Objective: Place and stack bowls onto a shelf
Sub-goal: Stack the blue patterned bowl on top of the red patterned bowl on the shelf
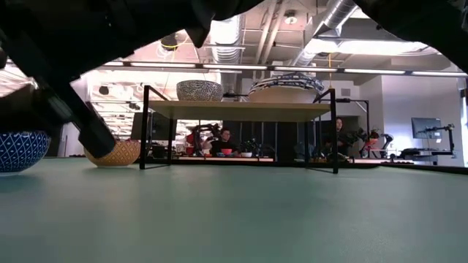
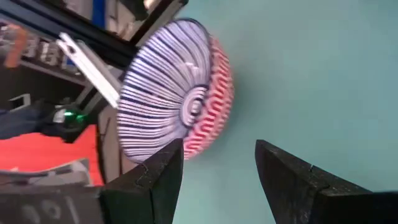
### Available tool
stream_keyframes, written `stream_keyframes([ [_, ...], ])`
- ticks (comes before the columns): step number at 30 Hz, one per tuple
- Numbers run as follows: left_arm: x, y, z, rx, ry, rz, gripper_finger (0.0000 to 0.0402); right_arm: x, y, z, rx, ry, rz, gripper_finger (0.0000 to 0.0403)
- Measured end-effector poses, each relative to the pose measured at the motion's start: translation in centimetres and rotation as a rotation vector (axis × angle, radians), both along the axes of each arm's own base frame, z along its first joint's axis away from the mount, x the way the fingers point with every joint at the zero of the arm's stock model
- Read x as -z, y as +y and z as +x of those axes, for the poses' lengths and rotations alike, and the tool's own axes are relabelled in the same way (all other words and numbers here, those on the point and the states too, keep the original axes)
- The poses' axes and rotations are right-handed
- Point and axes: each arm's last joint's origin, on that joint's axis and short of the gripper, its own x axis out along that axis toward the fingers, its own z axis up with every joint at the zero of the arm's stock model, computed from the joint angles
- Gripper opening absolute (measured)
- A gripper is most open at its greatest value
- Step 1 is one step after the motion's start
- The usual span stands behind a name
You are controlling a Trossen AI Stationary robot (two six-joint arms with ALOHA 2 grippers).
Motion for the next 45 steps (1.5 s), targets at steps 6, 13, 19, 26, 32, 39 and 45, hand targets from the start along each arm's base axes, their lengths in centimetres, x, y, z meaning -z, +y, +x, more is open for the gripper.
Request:
stream_keyframes([
  [6, 2.1, -0.2, 0.2, -0.021, 0.049, 0.054, 0.0098, -0.1, -0.3, 0.0, 0.066, 0.019, 0.008, 0.0225],
  [13, 4.4, -1.7, 1.4, 0.035, 0.081, 0.097, 0.0098, -1.5, -1.1, -0.7, 0.091, 0.101, -0.024, 0.0225],
  [19, 5.5, -1.8, 1.8, -0.009, 0.137, 0.135, 0.003, -5.0, -2.4, -2.1, 0.143, 0.156, -0.134, 0.0225],
  [26, 2.8, -0.7, 2.9, -0.169, 0.081, 0.279, 0.0005, -10.4, -3.0, -3.6, 0.137, 0.067, -0.237, 0.0225],
  [32, -1.8, 1.3, 4.5, -0.419, -0.055, 0.419, 0.0005, -12.5, -3.4, -4.4, 0.142, 0.014, -0.369, 0.0225],
  [39, -5.5, 2.4, 6.1, -0.485, -0.154, 0.461, 0.0003, -12.3, -5.2, -5.3, 0.232, 0.138, -0.55, 0.0225],
  [45, -7.2, 3.5, 6.8, -0.52, -0.151, 0.476, 0.0008, -12.4, -6.0, -5.4, 0.222, 0.171, -0.578, 0.0202],
])
